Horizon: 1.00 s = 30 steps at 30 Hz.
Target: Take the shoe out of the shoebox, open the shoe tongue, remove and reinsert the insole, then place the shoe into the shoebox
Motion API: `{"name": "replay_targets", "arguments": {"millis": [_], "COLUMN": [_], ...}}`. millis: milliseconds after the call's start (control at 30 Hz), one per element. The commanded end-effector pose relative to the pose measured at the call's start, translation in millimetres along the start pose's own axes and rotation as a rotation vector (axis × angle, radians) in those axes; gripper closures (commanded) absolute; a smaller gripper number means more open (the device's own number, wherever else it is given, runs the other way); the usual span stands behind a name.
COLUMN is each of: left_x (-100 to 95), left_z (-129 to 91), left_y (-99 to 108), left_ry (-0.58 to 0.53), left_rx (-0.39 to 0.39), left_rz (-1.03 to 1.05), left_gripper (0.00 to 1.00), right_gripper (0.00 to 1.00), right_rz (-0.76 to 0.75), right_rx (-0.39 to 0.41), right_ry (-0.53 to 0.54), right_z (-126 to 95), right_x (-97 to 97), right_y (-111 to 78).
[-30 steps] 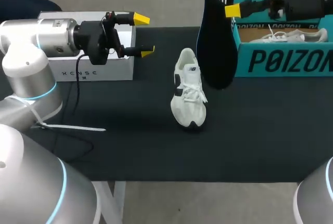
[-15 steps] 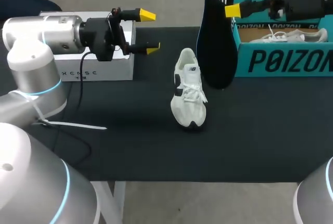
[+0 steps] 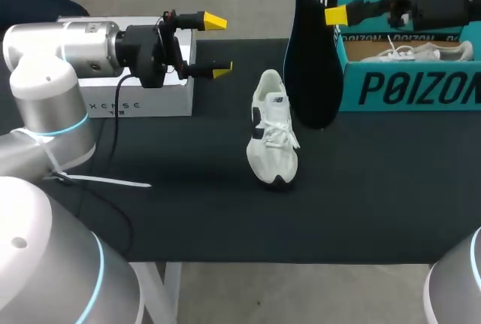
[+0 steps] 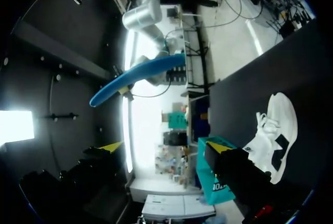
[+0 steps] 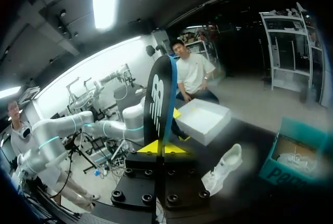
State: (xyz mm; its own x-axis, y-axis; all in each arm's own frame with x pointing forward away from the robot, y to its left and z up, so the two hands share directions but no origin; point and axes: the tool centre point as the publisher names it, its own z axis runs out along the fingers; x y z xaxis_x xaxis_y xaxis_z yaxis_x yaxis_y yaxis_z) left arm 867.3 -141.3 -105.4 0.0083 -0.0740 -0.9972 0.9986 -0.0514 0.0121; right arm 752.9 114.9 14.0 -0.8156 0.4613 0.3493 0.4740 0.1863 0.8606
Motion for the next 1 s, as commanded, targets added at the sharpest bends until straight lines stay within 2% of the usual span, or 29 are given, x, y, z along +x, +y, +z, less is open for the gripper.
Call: {"name": "replay_targets", "arguments": {"millis": [33, 133, 233, 767, 800, 867, 933, 1000], "left_x": [1.0, 1.0, 1.0, 1.0, 1.0, 1.0, 1.0, 1.0], "left_z": [2, 2, 2, 2, 2, 2, 2, 2], "left_y": [1, 1, 1, 1, 1, 1, 1, 1], "left_ry": [-0.001, -0.001, -0.001, -0.001, -0.001, -0.001, -0.001, -0.001], "left_rx": [-0.001, -0.001, -0.001, -0.001, -0.001, -0.001, -0.001, -0.001], "left_rz": [0.002, 0.002, 0.002, 0.002, 0.002, 0.002, 0.002, 0.002], "left_gripper": [0.0, 0.0, 0.0, 0.0, 0.0, 0.0, 0.0, 0.0], "right_gripper": [1.0, 1.0, 1.0, 1.0, 1.0, 1.0, 1.0, 1.0], "right_rz": [-0.041, -0.218, -0.345, -0.374, -0.392, -0.653, -0.885, -1.026], "right_rx": [-0.017, -0.117, -0.171, -0.16, -0.197, -0.209, -0.287, -0.392], "right_ry": [0.008, 0.054, 0.081, 0.093, 0.103, 0.145, 0.197, 0.243], "right_z": [1, 1, 3, 4, 5, 11, 14, 13], "right_x": [0.2, 6.7, 6.8, 4.5, 6.4, 15.4, 21.7, 23.6], "right_y": [2.5, 13.0, 17.1, 17.6, 20.5, 30.7, 36.8, 39.5]}}
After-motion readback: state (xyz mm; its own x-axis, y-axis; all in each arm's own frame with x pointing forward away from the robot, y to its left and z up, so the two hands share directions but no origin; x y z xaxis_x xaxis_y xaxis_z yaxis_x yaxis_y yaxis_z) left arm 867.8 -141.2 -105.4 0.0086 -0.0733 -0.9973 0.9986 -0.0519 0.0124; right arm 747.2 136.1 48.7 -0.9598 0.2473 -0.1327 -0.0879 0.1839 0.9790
